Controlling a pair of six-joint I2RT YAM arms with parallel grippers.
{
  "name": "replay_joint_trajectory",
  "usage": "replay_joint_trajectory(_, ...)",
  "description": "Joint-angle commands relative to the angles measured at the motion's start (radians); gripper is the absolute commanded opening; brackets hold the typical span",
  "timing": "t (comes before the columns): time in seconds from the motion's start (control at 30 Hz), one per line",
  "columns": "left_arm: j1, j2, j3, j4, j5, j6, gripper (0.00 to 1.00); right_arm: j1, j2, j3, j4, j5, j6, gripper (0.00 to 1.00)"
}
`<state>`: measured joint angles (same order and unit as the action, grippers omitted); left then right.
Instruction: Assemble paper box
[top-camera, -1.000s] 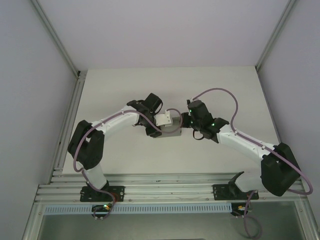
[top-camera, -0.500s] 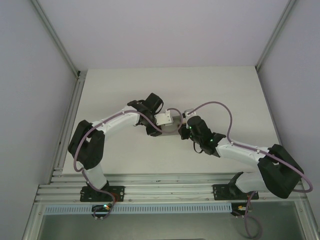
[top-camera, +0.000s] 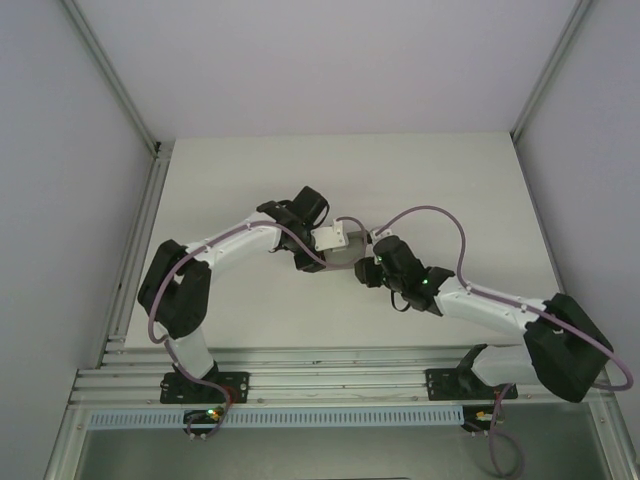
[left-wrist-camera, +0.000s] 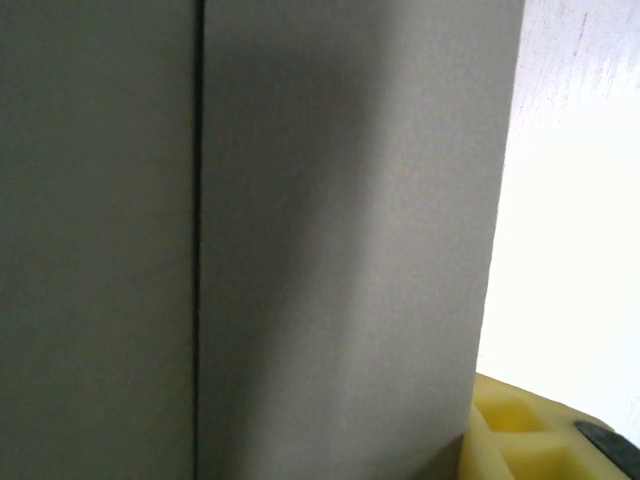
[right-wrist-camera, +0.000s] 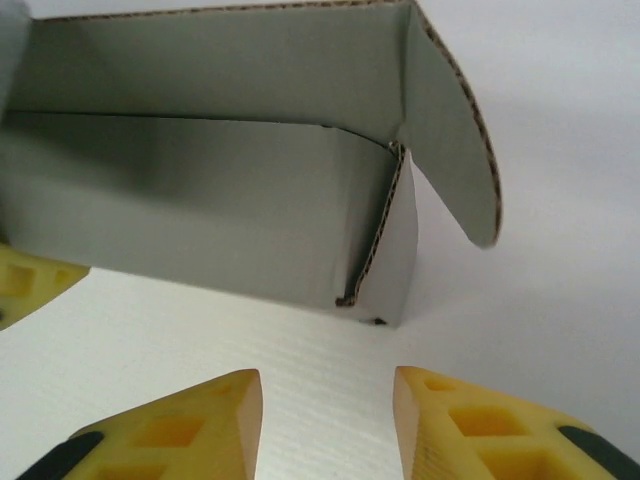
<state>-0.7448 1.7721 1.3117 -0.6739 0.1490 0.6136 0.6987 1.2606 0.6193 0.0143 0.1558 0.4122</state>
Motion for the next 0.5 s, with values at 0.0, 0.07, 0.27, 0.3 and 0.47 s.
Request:
replay_joint_trajectory(0.0,-0.002,0.019,0.017,-0.006,0.009,0.011,0.37,-0.006,-0.090,0.040,-0.076,0.001,0.031,0.45)
replay_joint_trajectory(0.07,-0.004,0.017,0.018,-0.006,0.015,0.012,0.37,-0.012,-0.111,0.055,-0.099,0.011,0.032,0.45)
replay_joint_trajectory(0.27,-0.005,0.015,0.020,-0.012,0.025,0.023,0.37,-0.087,-0.073,0.117,-0.148,-0.028,0.042,0.32)
replay_joint_trajectory(0.3,-0.005,0.016,0.020,-0.013,0.025,0.022,0.37,-0.098,-0.056,0.134,-0.161,-0.038,0.048,0.31)
replay_joint_trajectory(0.47,-0.008,0.022,0.032,-0.029,0.027,0.027,0.37,-0.109,0.020,0.189,-0.147,-0.081,0.017,0.32)
